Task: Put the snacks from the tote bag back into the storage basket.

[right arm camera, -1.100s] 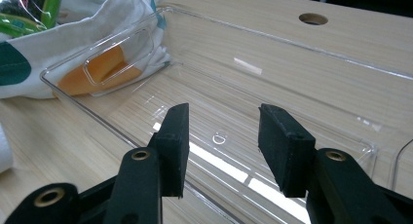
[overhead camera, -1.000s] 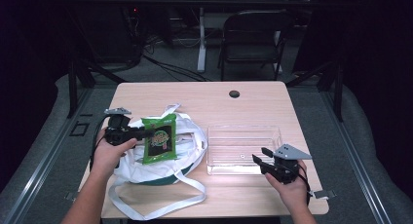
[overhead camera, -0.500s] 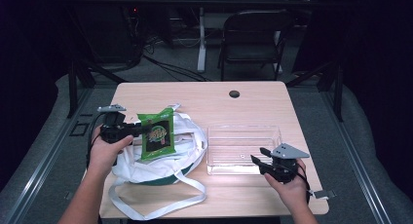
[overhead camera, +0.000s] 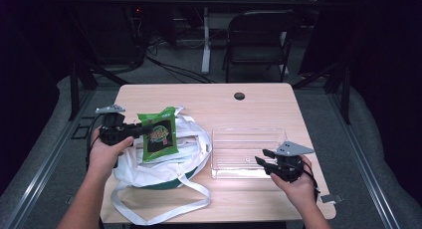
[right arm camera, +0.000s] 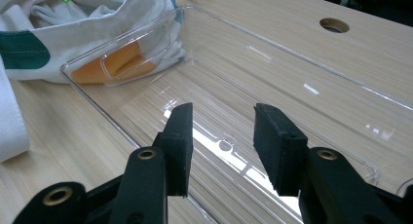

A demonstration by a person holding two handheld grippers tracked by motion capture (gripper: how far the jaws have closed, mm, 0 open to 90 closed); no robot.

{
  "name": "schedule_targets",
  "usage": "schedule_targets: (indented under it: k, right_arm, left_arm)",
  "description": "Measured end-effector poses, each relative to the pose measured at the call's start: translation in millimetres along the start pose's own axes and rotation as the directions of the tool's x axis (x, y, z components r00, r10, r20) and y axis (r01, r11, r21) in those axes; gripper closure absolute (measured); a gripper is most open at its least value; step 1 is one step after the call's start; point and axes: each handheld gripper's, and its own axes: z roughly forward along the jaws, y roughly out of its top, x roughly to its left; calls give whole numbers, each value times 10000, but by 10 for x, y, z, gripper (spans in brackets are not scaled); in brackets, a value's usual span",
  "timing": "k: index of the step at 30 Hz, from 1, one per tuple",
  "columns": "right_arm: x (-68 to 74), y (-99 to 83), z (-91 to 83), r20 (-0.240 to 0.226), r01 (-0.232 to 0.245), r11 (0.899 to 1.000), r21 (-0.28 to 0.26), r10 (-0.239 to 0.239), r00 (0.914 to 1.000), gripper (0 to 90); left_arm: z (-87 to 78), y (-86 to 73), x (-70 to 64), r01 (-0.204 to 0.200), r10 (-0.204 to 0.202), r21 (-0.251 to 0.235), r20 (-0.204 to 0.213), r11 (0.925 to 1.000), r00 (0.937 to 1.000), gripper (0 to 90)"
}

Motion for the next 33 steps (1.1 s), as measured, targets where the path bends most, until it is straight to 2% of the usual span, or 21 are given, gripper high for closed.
schedule_targets:
  k: [3,11,16,24,33]
  right_arm:
    - [-12,50,1,-167,125,9999,102,-124,9998,596]
    - [-7,157,18,-257,778,9957,505,-766,9967,602]
    - [4,259,30,-497,1284,9886,783,-1248,9909,604]
    - [-5,377,44,-848,1512,9841,927,-1435,9860,604]
    - [3,540,35,-1095,2112,9705,1161,-1988,9739,601]
  left_arm:
    - [1,2,-4,9,-9,-56,-5,10000,10000,725]
    - [15,24,-30,-119,120,-153,66,9998,9999,725]
    - [16,55,-59,-235,237,-275,85,9993,9997,726]
    - [21,78,-84,-379,385,-378,149,9986,9991,726]
    - [39,124,-142,-610,621,-457,233,9971,9978,726]
